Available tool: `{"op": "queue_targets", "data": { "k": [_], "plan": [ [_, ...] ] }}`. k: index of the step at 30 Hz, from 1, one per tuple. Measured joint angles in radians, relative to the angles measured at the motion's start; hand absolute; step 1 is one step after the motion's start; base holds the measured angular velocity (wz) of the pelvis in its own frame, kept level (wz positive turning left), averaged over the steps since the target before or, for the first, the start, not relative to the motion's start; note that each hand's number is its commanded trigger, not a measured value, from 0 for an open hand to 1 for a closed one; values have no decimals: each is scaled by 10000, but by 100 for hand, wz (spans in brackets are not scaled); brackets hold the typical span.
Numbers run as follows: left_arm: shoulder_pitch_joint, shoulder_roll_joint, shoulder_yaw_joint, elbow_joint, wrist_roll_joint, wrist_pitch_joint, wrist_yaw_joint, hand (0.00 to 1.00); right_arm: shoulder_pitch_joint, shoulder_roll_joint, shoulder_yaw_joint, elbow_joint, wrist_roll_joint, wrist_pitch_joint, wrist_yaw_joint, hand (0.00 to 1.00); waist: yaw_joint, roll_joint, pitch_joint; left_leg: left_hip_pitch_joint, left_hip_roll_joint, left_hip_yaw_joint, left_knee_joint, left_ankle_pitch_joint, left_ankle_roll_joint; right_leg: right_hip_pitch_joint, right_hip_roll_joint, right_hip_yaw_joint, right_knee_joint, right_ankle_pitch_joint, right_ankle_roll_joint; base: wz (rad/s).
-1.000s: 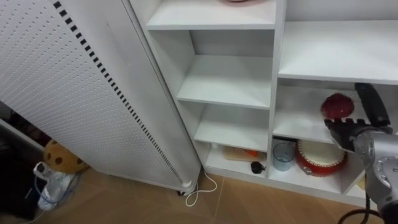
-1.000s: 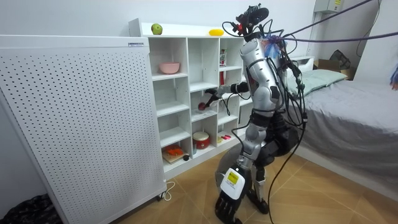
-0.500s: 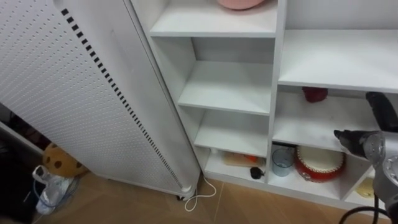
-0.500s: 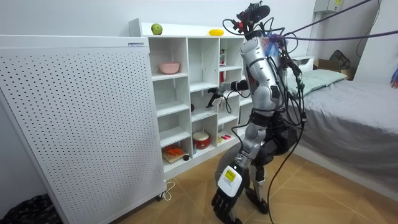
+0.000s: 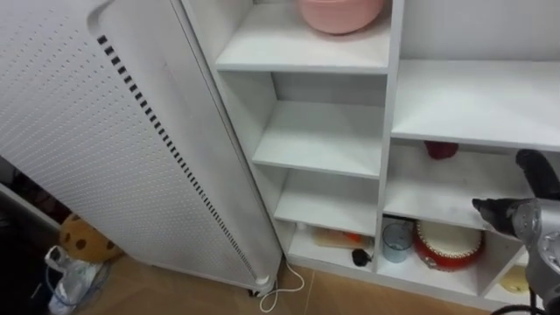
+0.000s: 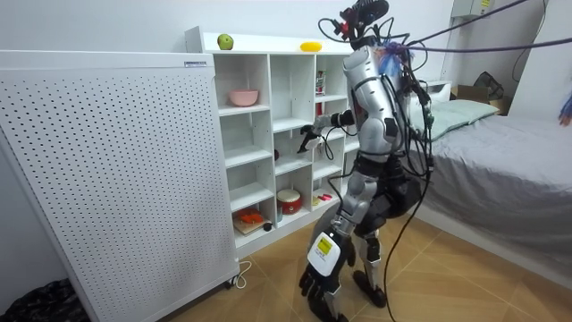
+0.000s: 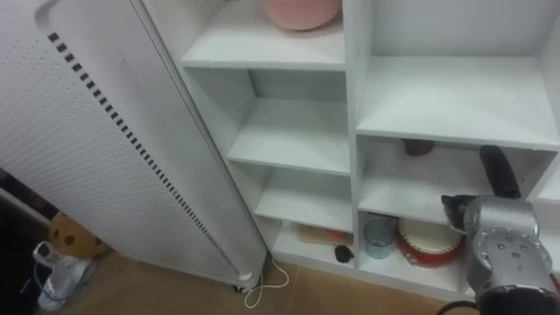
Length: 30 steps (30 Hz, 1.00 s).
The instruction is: Arrange fruit in the closet
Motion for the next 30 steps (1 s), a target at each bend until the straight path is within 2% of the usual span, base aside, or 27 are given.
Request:
{"op": "queue_targets", "data": {
  "k": [2, 4, 6, 8, 10, 12, 13, 16, 18, 20, 22, 24, 28, 30],
  "plan": [
    [4, 0, 8, 267, 53, 70, -241, 0, 516, 0, 206, 460, -43, 181, 714, 0, 19, -125, 67, 551, 40, 5, -522, 50, -36, 535, 168, 27, -612, 197, 69, -14],
    [-50, -1, 33, 537, 118, 158, -460, 0, 998, 4, 513, 941, -345, 269, 1293, 0, 7, -198, 94, 980, 120, 19, -858, 102, -34, 970, 246, -23, -1037, 334, 81, -11],
    [-198, 1, 146, 859, 112, 206, -640, 0, 1559, 10, 879, 1452, -797, 421, 1943, 0, -34, -224, 85, 1359, 152, 4, -1118, 101, -34, 1442, 301, -191, -1456, 442, 89, -2],
    [-460, 23, 328, 1234, 171, 196, -717, 0, 2176, 9, 1365, 2318, -1933, 770, 2794, 0, -38, -296, 86, 1783, 236, 16, -1439, 102, -37, 1940, 400, -294, -1934, 558, 106, -4],
    [-513, 19, 486, 1369, 183, 181, -772, 0, 2880, 31, 1870, 2468, -2843, 975, 3362, 0, -113, -362, 76, 2206, 185, 36, -1743, 105, -36, 2311, 400, -294, -2186, 629, 171, 0],
    [-515, 19, 850, 1642, 194, 171, -832, 0, 3836, 188, 2570, 2704, -4137, 1288, 4101, 0, -234, -571, 74, 2927, 159, 99, -2251, 117, -51, 2968, 451, -286, -2636, 671, 233, -4],
    [-516, 23, 945, 1741, 186, 166, -845, 0, 3992, 237, 2718, 2789, -4410, 1380, 4222, 0, -284, -632, 68, 3078, 161, 140, -2364, 119, -56, 3118, 481, -289, -2756, 685, 241, -12],
    [-461, 85, 1063, 2071, 216, 175, -846, 0, 5030, 277, 3452, 2878, -5778, 1596, 4725, 0, -347, -961, -55, 3853, 143, 228, -3034, 178, -136, 3848, 651, -253, -3463, 823, 287, -9],
    [-136, 88, 1235, 2033, 221, 169, -841, 0, 5735, 467, 3699, 2963, -6790, 1616, 5001, 0, -544, -1090, -188, 4429, 209, 227, -3371, 187, -160, 4512, 821, -310, -4063, 940, 336, 2],
    [23, 86, 1400, 2066, 268, 212, -843, 0, 6438, 679, 3956, 3059, -8086, 1771, 5370, 0, -770, -1229, -263, 5054, 251, 230, -3828, 212, -211, 5241, 964, -457, -4679, 1088, 379, 4],
    [62, 79, 1431, 2060, 622, 219, -823, 0, 6970, 825, 4050, 3087, -8593, 1826, 5603, 0, -913, -1236, -271, 5480, 291, 217, -4047, 225, -234, 5800, 1092, -538, -5164, 1244, 396, 4],
    [283, -112, 1789, 2040, 920, 180, -705, 0, 7738, 1031, 4096, 3055, -9317, 1905, 5938, 0, -1127, -1234, -286, 6157, 257, 176, -4461, 227, -240, 6632, 1177, -642, -5762, 1349, 492, 9],
    [450, -277, 1995, 1899, 1251, 210, -700, 0, 8550, 1260, 4139, 3070, -10323, 1918, 6319, 0, -1393, -1251, -296, 6805, 248, 204, -4865, 227, -279, 7323, 1256, -747, -6241, 1439, 535, 0],
    [460, -353, 2106, 1973, 1289, 212, -692, 0, 8899, 1431, 4167, 3070, -10492, 1918, 6393, 0, -1393, -1263, -308, 7217, 250, 252, -5114, 249, -311, 7708, 1311, -693, -6506, 1509, 552, -9]
  ]
}}
